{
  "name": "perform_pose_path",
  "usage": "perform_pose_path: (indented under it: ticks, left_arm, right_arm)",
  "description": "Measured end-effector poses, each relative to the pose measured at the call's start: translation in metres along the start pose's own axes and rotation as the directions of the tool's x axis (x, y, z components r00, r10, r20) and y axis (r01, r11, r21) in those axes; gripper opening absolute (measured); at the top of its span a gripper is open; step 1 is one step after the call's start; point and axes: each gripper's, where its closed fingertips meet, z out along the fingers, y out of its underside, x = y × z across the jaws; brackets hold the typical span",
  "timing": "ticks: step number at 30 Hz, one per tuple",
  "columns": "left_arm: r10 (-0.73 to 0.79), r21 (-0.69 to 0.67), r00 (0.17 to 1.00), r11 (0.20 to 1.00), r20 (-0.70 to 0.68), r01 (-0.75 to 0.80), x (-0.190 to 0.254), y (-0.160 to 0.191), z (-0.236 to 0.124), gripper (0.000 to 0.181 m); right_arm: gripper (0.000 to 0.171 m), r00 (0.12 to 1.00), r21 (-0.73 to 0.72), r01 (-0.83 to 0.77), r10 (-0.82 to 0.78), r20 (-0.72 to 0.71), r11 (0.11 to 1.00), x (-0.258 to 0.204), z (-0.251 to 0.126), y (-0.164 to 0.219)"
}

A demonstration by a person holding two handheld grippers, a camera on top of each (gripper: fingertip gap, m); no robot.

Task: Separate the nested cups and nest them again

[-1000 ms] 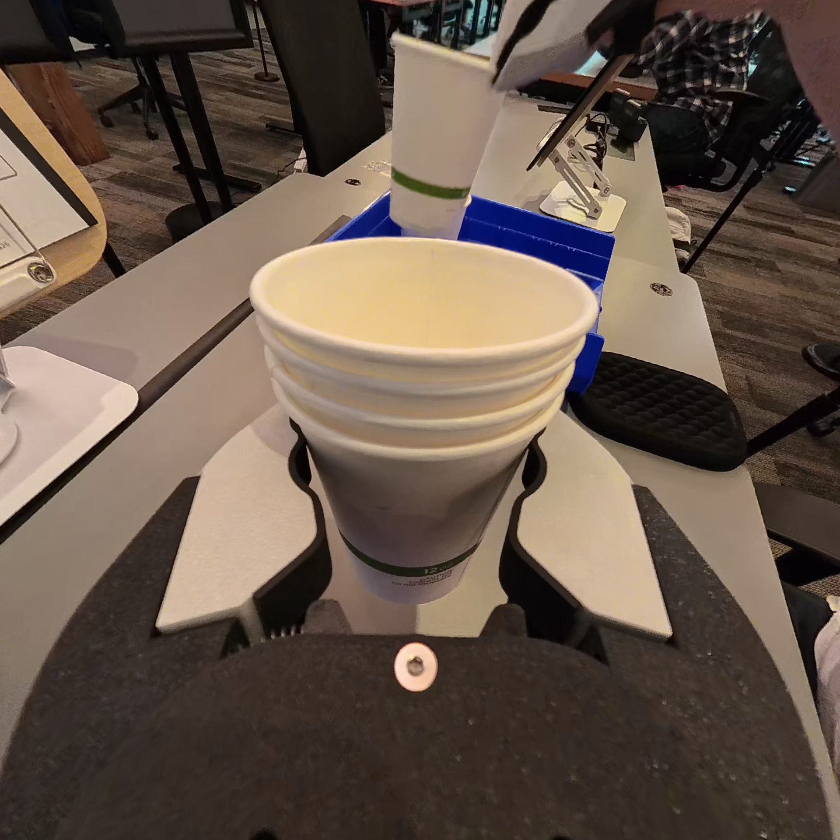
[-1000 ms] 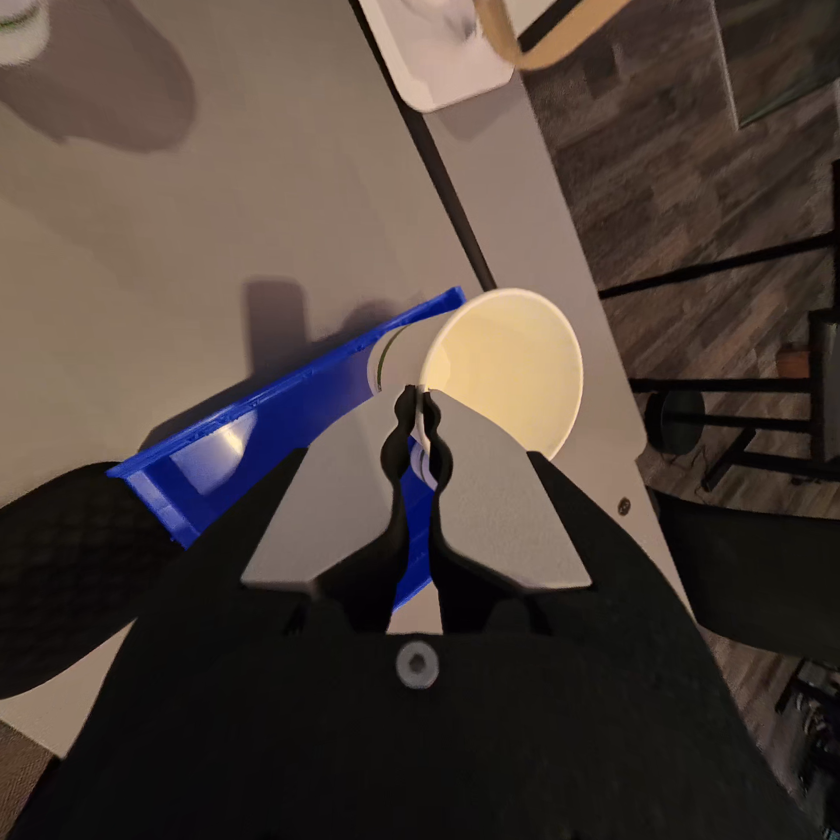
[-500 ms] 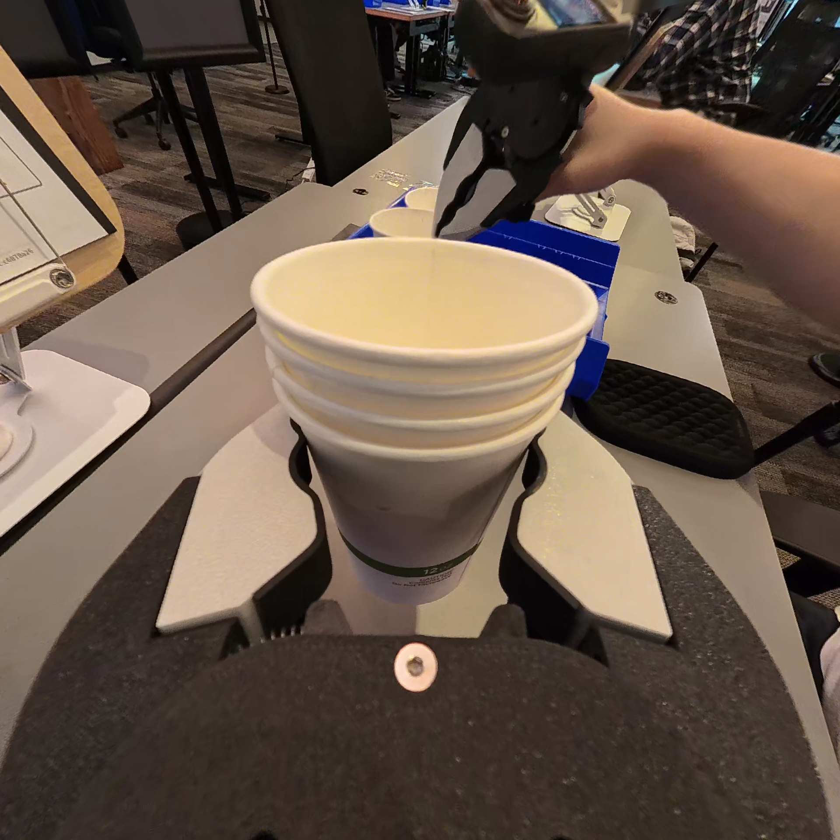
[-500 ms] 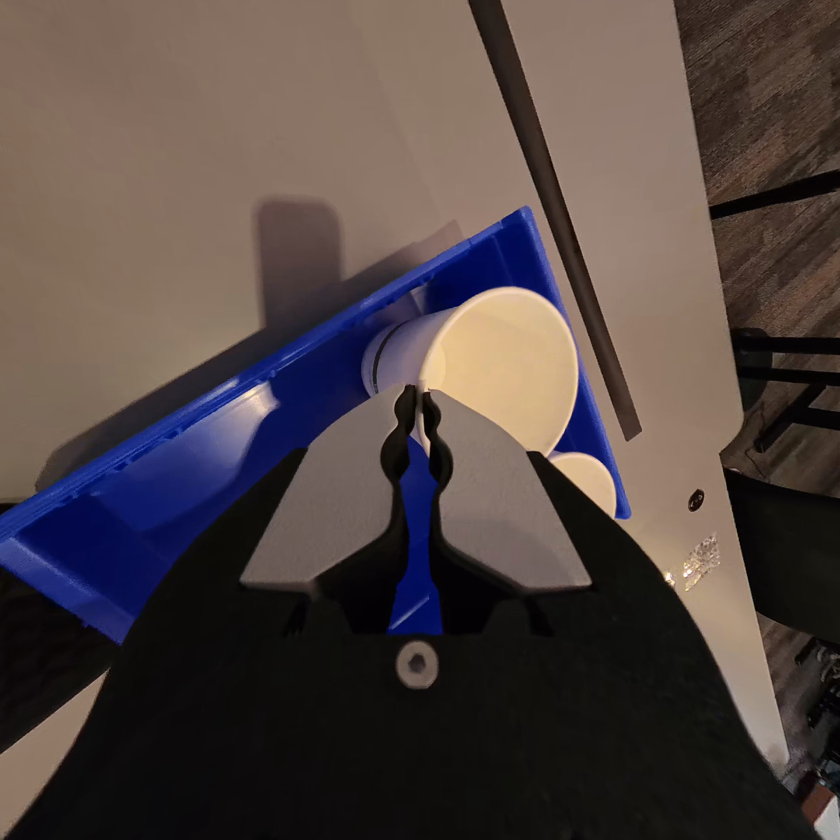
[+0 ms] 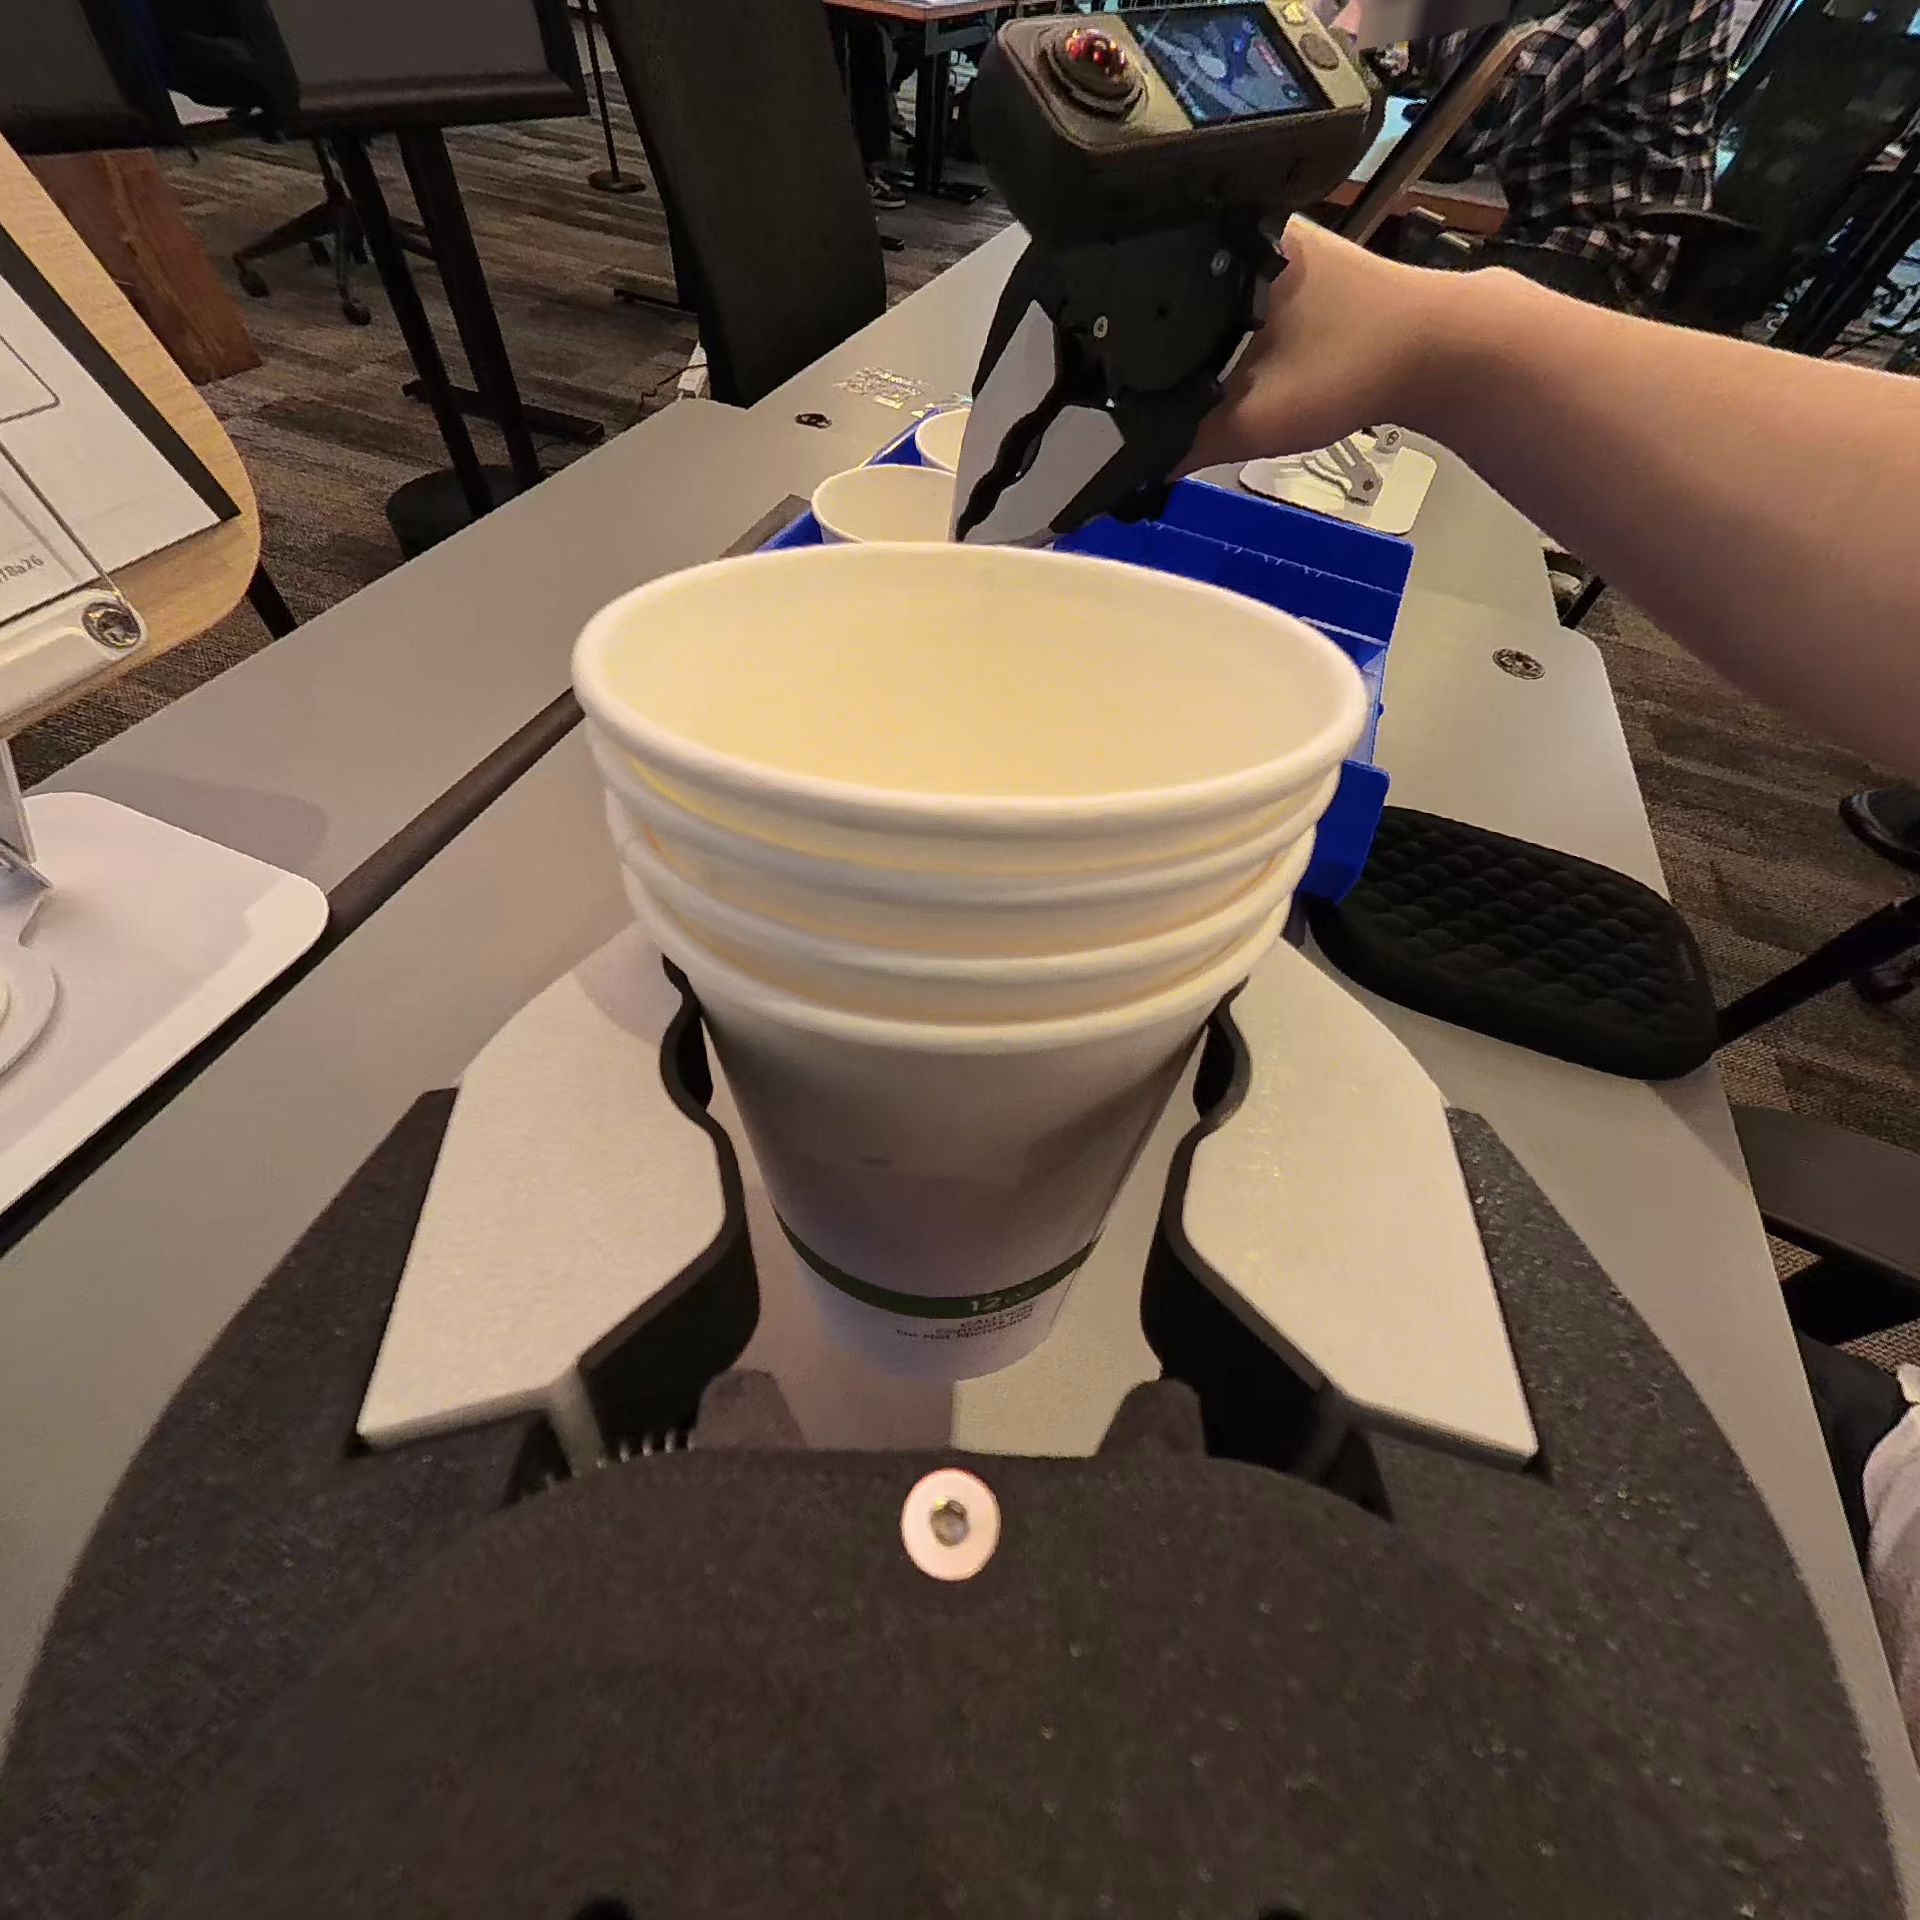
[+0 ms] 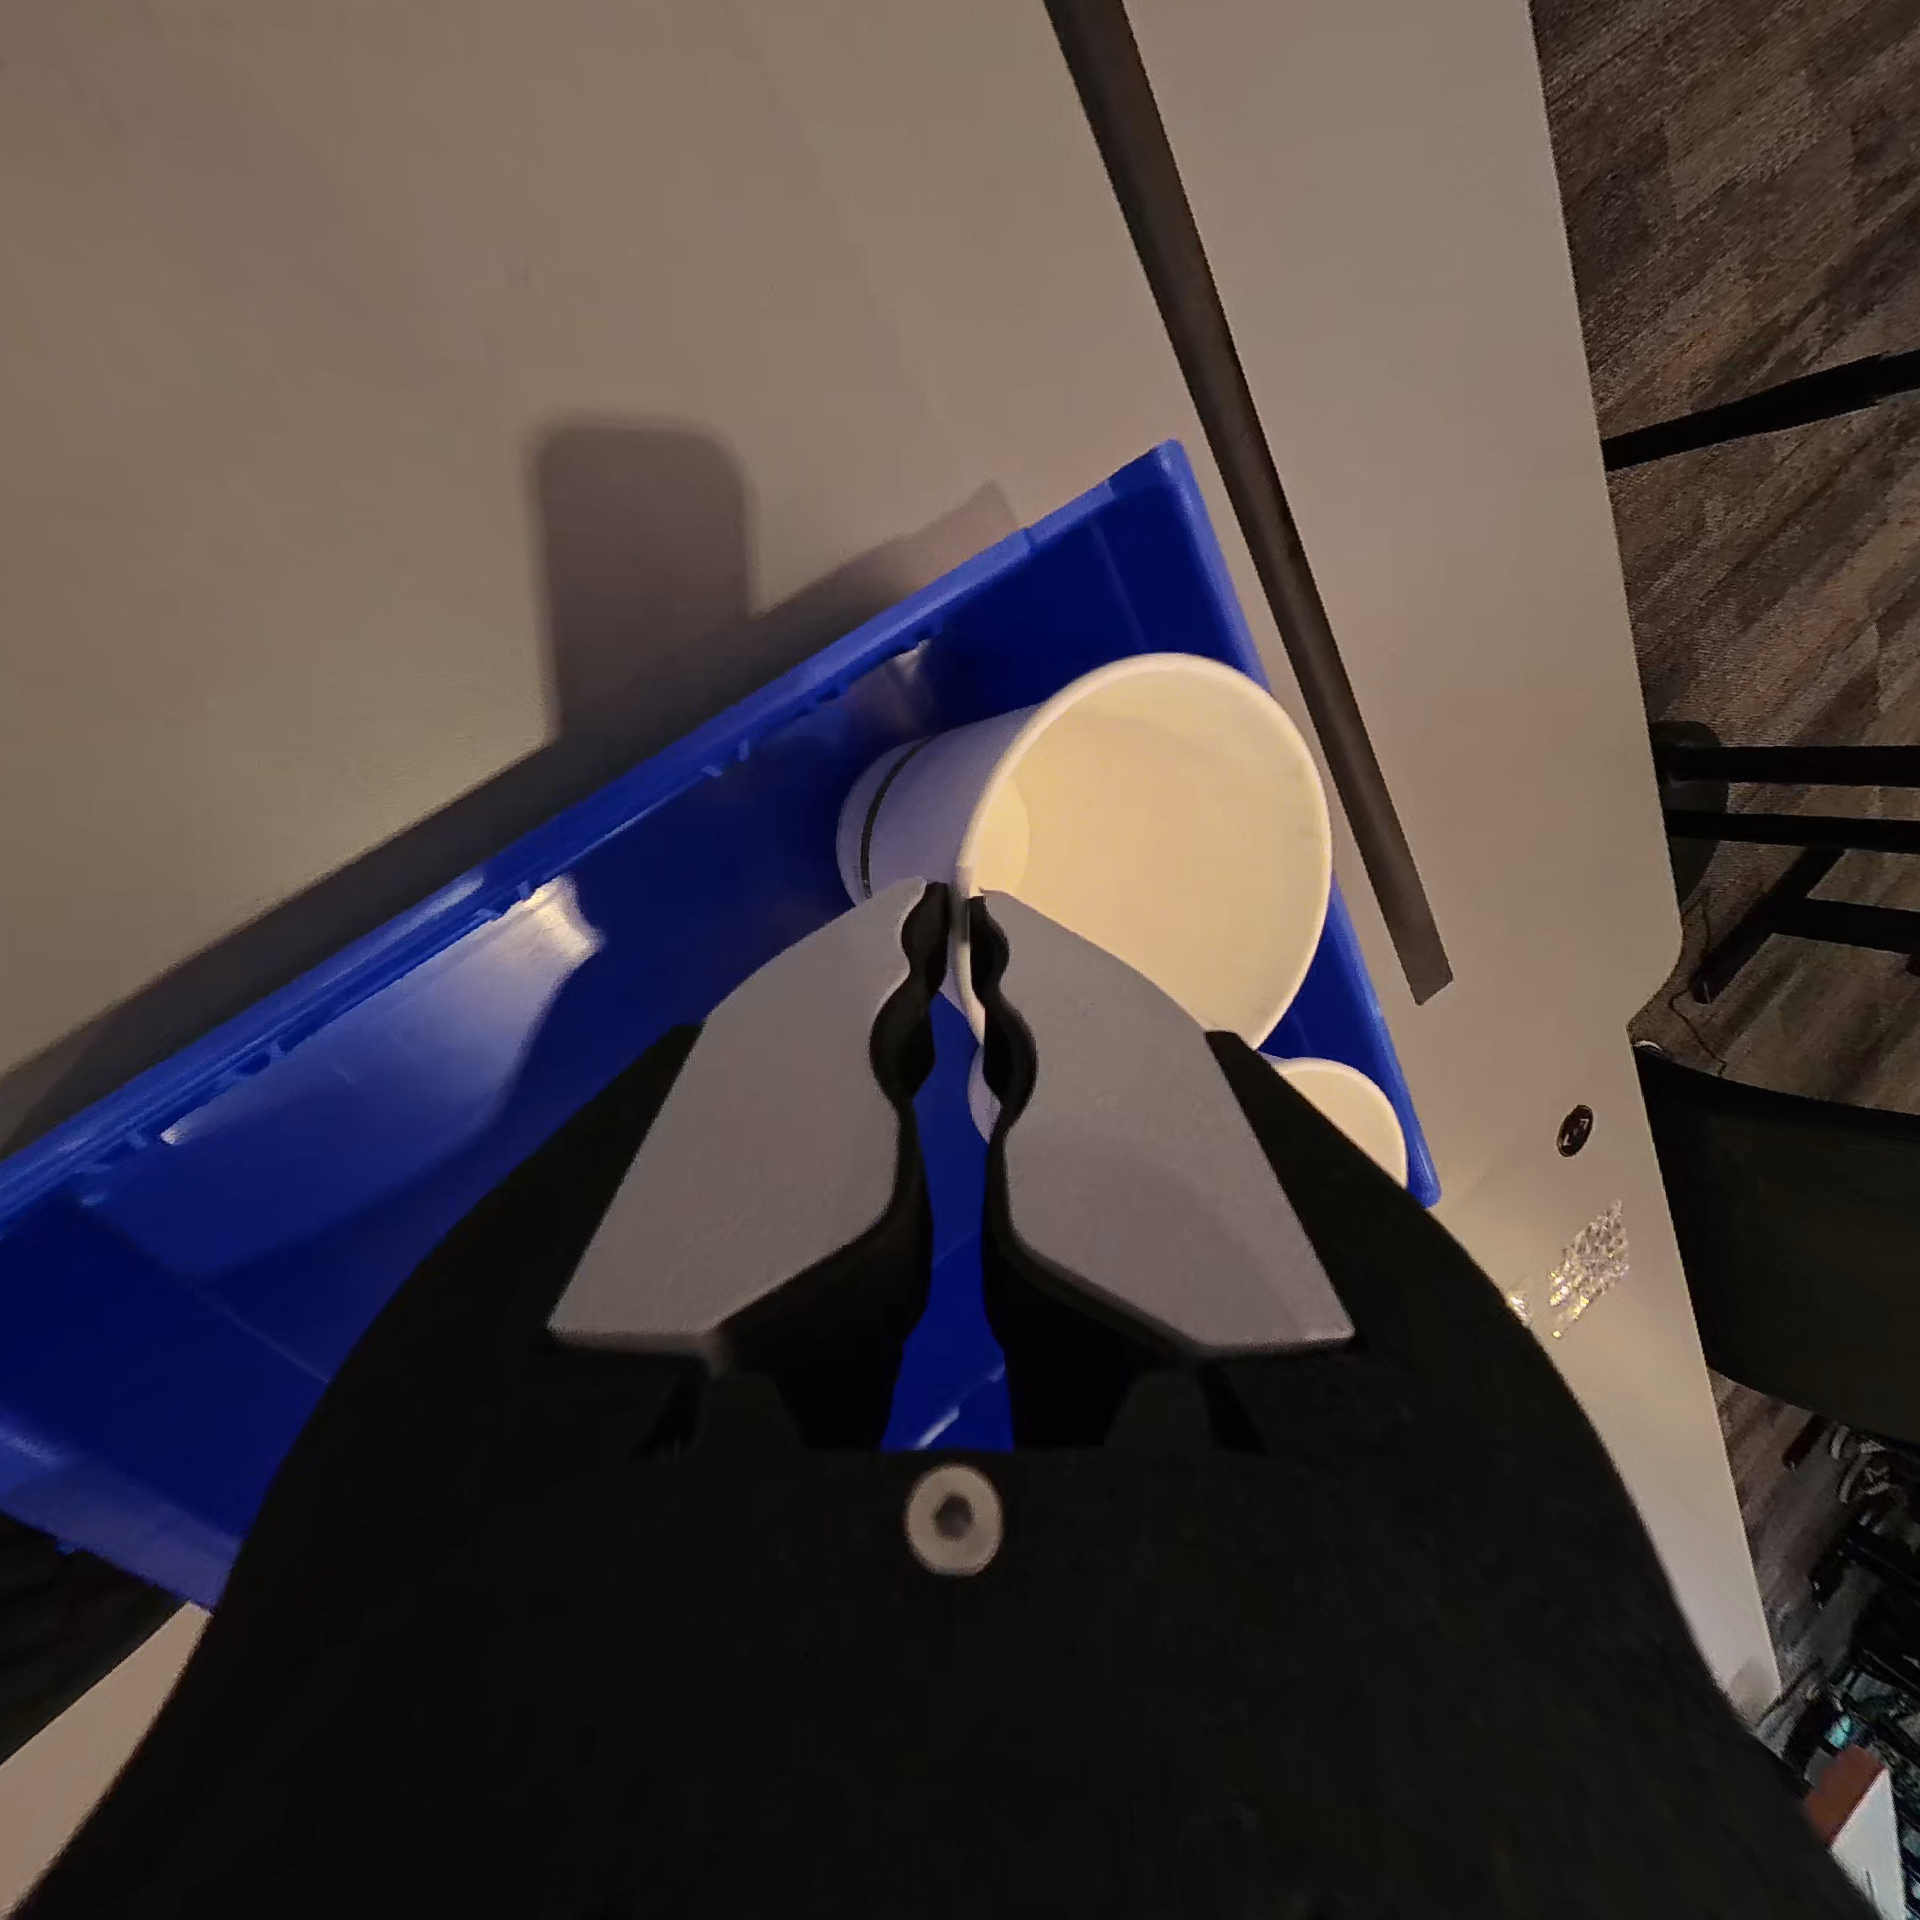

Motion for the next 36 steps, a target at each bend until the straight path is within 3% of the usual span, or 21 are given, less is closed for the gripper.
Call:
perform_pose_path:
  ticks: [3,8,10,14,19,23,36]
  left_arm:
    - [0.0,-0.003,1.0,1.0,-0.006,0.0,0.002,0.0,0.0,0.093]
    - [0.011,0.0,1.0,1.0,-0.013,-0.011,0.005,-0.002,0.0,0.093]
    - [0.011,-0.003,1.0,1.0,-0.016,-0.011,0.006,-0.001,0.002,0.093]
    - [0.016,-0.02,1.0,1.0,-0.02,-0.016,0.008,0.004,0.005,0.093]
    - [0.032,-0.044,0.999,0.999,-0.013,-0.032,0.009,0.007,0.006,0.093]
    - [0.045,-0.056,0.999,0.997,-0.021,-0.046,0.011,0.009,0.007,0.093]
    - [0.047,-0.046,0.999,0.998,-0.016,-0.047,0.01,0.005,0.004,0.093]
  right_arm:
    - [0.025,0.999,0.047,-0.042,0.043,-0.008,0.998,0.003,-0.006,-0.005]
    - [0.027,0.996,0.336,-0.079,0.09,-0.018,0.939,0.006,-0.067,-0.053]
    - [0.027,0.998,0.435,-0.039,0.019,0.052,0.9,-0.018,-0.101,-0.088]
    - [0.024,0.943,0.555,0.168,-0.297,0.152,0.815,-0.103,-0.155,-0.156]
    - [0.017,0.854,0.478,0.39,-0.504,0.132,0.787,-0.158,-0.154,-0.186]
    - [0.004,0.836,0.472,0.401,-0.524,0.162,0.785,-0.17,-0.152,-0.196]
    - [0.008,0.821,0.468,0.361,-0.513,0.251,0.807,-0.178,-0.158,-0.194]
